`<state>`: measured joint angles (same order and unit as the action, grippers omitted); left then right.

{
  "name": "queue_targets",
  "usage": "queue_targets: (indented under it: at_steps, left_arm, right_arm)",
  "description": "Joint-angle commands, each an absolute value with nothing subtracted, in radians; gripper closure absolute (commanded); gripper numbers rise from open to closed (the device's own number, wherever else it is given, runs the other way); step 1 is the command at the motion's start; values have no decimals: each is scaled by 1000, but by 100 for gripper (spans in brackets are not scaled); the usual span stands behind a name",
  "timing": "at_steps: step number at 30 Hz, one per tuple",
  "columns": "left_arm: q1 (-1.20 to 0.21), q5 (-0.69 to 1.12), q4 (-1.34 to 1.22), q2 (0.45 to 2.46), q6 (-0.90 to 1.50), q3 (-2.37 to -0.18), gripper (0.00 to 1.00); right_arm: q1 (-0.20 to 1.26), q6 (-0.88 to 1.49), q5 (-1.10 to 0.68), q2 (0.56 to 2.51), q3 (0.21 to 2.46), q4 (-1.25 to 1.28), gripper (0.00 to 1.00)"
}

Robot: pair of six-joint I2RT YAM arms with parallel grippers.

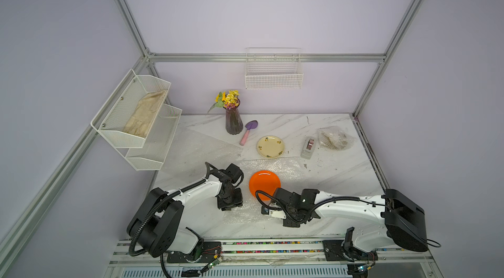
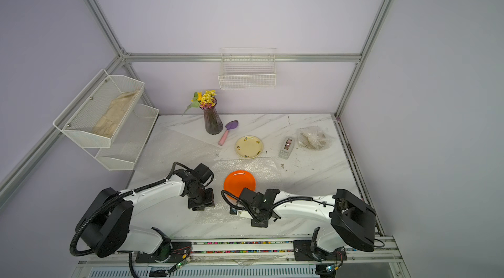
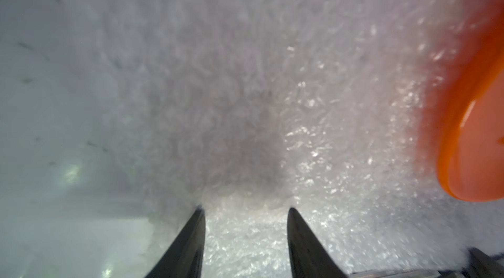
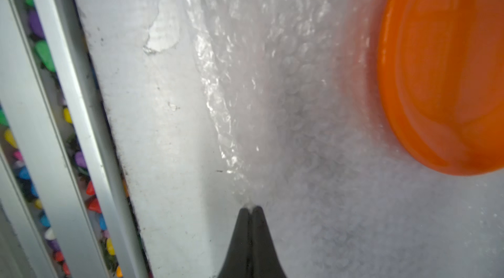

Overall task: Wrap dinner plates in bubble wrap
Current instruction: Wrap the plate in the bubble wrap.

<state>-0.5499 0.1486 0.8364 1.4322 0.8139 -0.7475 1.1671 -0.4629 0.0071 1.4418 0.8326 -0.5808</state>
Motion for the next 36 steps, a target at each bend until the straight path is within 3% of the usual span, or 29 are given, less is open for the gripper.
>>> queue_targets:
  at_steps: [1,13,24,32,36]
  left_arm:
    - [-540,16,952,1451,780,-812,51]
    - [-557,37,1011,1368,693,-1039,53]
    - [-715,23,1007,1405,774,-1187,54]
    - [-794,10,953,1615,779,-1287,56]
    - [-807,-85,1041,1652,776,-1409,57]
  right_arm:
    - [1157,-395,6,1445,899,-608,100]
    - [929,-168,-130,1596,1079,-591,100]
    - [805,128,-218,1782,1163,-501,100]
    - [765,245,-248,1840,1183,-499,100]
    - [756,279,-257,1843,1183,-504,100]
